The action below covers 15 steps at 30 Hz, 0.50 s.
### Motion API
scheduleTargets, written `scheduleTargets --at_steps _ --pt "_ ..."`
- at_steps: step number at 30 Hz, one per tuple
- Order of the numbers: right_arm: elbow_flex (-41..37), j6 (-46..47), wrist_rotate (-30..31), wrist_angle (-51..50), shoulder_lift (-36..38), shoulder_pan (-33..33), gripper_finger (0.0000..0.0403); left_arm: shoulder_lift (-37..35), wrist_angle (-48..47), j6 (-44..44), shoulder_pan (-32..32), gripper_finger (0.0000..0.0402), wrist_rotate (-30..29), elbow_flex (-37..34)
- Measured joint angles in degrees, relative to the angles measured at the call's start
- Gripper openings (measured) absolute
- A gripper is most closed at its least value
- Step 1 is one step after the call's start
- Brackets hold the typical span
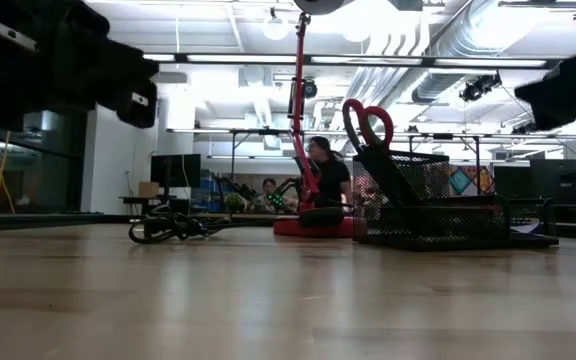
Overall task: Pick and place office supplies into organizer
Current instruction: Return to Home Position
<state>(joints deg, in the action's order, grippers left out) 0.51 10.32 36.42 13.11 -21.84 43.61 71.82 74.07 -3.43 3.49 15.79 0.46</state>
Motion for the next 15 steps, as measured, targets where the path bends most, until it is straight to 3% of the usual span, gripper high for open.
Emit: scheduleTargets --at_steps 11,15 --pt "0.0 -7.8 -0.5 -4.9 12.1 0.1 0.0222 -24.5 -25.7 -3.1 8.2 0.0083 1.6 0.0" --pt "0.0 -7.4 -0.5 -9.0 16.2 0.0 0.0222 -33.6 -32.9 -3.5 9.3 0.0083 -2.4 0.0"
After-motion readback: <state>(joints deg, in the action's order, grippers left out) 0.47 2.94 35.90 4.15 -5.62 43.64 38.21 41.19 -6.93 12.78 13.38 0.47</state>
